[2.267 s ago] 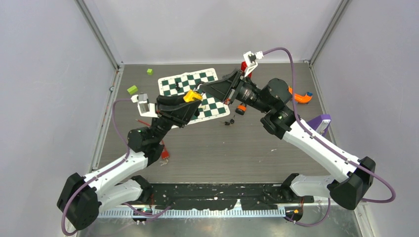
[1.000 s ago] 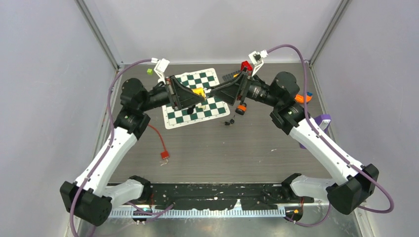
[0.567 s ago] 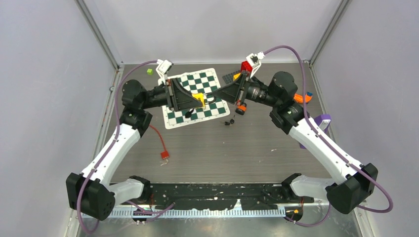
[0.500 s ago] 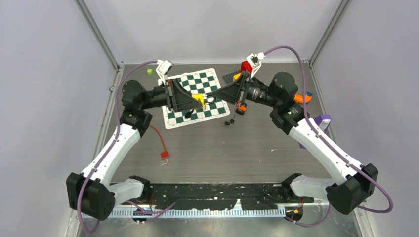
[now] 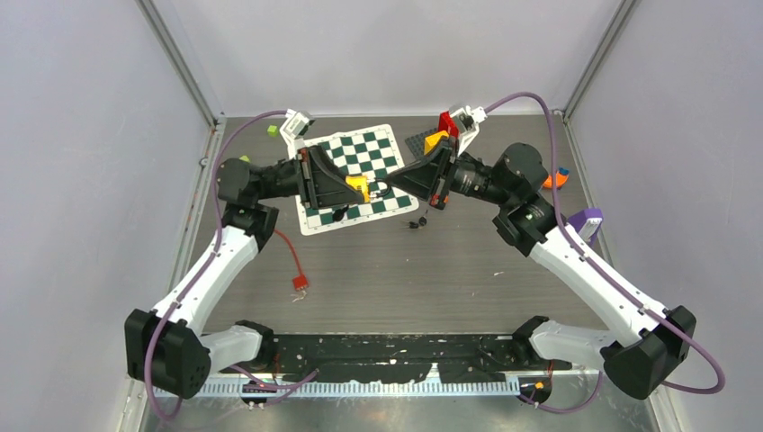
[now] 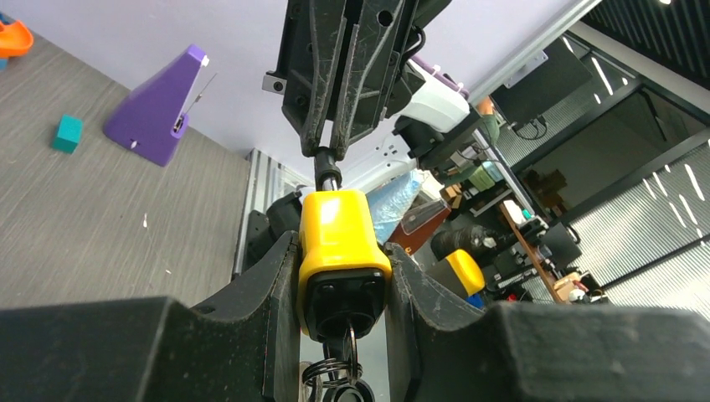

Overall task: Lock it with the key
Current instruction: Lock the lock, then place the lock at the center of the board.

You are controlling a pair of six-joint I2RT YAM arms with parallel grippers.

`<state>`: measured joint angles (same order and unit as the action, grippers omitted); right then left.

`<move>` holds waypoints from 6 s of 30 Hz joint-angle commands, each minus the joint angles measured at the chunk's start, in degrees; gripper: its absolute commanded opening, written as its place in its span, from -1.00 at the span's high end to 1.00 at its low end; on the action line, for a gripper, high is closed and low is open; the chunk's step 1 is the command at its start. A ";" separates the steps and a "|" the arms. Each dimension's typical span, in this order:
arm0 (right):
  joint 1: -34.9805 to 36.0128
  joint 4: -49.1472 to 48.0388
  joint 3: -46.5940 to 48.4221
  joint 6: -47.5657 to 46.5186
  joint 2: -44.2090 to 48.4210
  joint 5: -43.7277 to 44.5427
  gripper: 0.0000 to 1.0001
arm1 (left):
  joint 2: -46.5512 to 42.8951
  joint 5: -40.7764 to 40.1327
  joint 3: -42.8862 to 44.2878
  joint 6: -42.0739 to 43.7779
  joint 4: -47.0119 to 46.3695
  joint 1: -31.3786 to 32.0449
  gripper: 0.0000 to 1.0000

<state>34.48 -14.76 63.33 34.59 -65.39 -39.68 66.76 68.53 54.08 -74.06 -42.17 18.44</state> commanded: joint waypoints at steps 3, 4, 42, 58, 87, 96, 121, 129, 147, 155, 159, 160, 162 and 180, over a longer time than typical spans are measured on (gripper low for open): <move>3.69 1.29 -0.31 -4.98 0.19 4.25 0.90 | 0.37 -1.70 0.33 -3.42 -10.16 1.70 1.00; 4.68 2.01 -0.22 -5.41 0.00 4.74 0.90 | 0.51 -1.95 0.32 -3.39 -10.62 2.00 1.00; 4.72 4.77 0.73 0.49 2.66 14.28 -0.32 | -5.09 -14.26 1.60 26.31 17.91 8.65 1.00; 3.75 -4.09 -1.25 5.97 -0.31 1.99 -0.54 | -6.19 -8.21 5.70 32.23 28.34 8.28 1.00; 4.19 -15.93 0.72 14.76 -8.15 0.51 0.87 | -3.05 -8.64 7.31 26.16 25.47 8.28 0.60; 4.04 -16.37 0.05 14.25 -4.15 7.27 0.89 | -4.75 -10.36 4.74 27.49 24.29 7.41 0.01; 3.71 -18.54 -2.08 11.33 -0.97 14.99 0.89 | -8.07 -10.69 1.31 33.01 31.39 5.92 1.00; 3.67 -17.19 -2.79 8.81 1.63 18.66 0.89 | -8.12 -9.65 3.37 41.57 44.49 5.91 1.00; 3.56 -19.61 -3.93 9.93 3.62 21.10 0.90 | -8.60 -5.61 3.23 47.25 49.38 5.91 1.00; 3.15 -18.06 -3.99 9.20 3.92 23.42 0.89 | -7.63 -6.26 3.79 50.84 53.80 5.91 1.00; 2.72 -8.72 -2.65 4.45 5.63 32.62 0.90 | -6.70 -13.00 3.57 53.61 59.27 5.91 1.00; 2.58 -4.31 -2.49 3.23 5.75 34.13 0.89 | -5.98 -15.68 3.21 53.28 59.92 5.98 1.00; 1.07 0.90 -3.28 2.76 6.33 37.54 0.90 | -4.08 -20.25 1.77 51.02 58.57 6.64 1.00; -21.54 19.18 -31.51 5.81 13.09 36.20 0.90 | 40.66 -37.39 12.30 31.53 18.52 31.38 1.00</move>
<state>15.29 6.57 32.45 40.97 -53.54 -1.19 102.28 34.94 59.83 -37.34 -12.14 46.81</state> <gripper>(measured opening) 0.136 0.005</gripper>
